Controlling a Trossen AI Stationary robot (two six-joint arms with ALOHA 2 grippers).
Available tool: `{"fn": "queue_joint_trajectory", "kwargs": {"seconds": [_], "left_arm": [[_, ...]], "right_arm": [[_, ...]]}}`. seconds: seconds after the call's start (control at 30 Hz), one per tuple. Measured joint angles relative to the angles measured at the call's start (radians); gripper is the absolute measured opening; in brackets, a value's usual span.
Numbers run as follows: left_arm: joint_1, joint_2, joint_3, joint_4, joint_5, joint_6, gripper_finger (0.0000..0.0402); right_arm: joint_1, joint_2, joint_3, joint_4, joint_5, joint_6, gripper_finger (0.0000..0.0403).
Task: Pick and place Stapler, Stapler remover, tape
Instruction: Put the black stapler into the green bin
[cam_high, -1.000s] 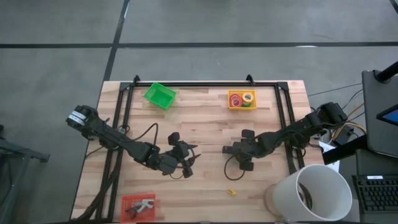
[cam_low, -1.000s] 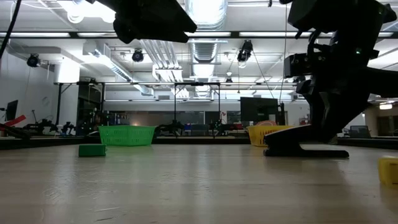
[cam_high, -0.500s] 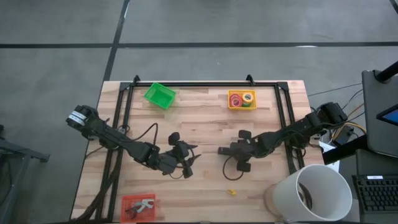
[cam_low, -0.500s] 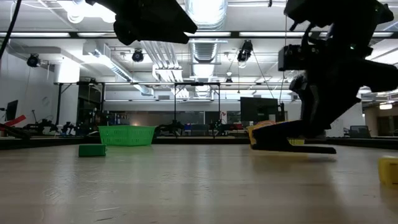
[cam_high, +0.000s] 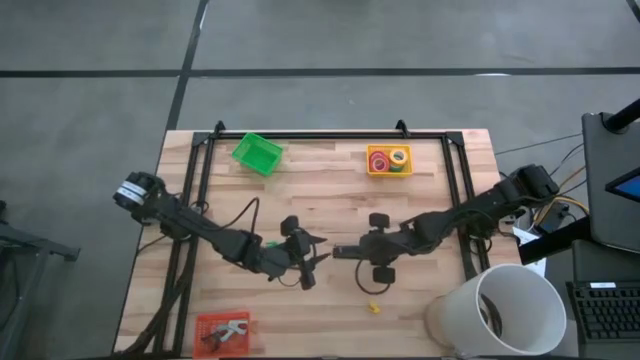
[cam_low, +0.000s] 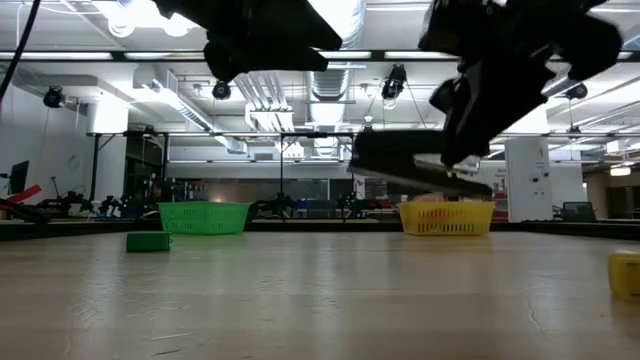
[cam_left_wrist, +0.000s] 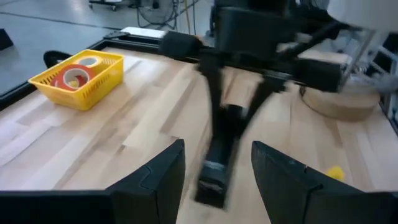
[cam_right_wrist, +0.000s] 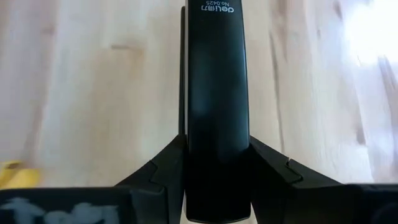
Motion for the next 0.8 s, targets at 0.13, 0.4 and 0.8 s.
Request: {"fn": "queue_joint_trajectory", "kwargs": {"seconds": [0.13, 0.4, 0.8], "left_arm": [[0.020, 0.009, 0.000, 0.042, 0.080, -0.016, 0.0187], [0.087, 0.053, 0.016, 0.118, 0.284, -0.049, 0.0186], [0.105, 0.113, 0.072, 0.059, 0.314, -0.033, 0.0186]], "right_arm": [[0.028, 0.000, 0.035, -0.001, -0.001, -0.027, 0.0128], [0.037, -0.001, 0.075, 0.001, 0.012, -0.029, 0.0129], [0.037, -0.001, 0.080, 0.005, 0.023, -0.023, 0.0130]]}}
